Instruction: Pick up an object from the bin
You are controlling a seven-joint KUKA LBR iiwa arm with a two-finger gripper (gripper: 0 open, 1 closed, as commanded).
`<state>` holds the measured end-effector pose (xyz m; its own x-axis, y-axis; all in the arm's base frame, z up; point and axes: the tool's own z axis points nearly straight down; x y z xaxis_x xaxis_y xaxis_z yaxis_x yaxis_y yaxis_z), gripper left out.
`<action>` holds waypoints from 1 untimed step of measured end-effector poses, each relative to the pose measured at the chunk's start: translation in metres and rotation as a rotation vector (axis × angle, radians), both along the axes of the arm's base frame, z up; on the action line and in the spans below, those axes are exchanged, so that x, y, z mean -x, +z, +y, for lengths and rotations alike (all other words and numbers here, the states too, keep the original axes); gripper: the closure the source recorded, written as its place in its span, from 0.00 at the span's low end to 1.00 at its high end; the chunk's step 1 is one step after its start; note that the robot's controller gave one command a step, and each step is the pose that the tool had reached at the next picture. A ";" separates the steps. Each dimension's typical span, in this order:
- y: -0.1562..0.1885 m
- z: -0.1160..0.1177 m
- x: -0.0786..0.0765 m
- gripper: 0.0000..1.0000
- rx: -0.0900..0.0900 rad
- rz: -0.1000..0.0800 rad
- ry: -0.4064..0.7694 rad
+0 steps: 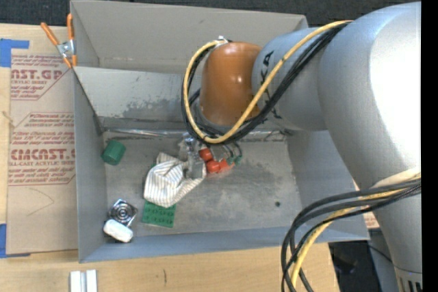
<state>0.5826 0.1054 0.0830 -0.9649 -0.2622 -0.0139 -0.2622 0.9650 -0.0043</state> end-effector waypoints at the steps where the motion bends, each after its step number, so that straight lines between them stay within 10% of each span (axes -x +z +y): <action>1: -0.004 -0.001 0.004 1.00 0.000 -0.005 0.022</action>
Offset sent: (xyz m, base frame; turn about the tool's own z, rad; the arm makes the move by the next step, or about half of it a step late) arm -0.0015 -0.0058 -0.0130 -0.2092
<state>0.5785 0.1041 0.0795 -0.9588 -0.2833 -0.0189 -0.2833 0.9590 -0.0053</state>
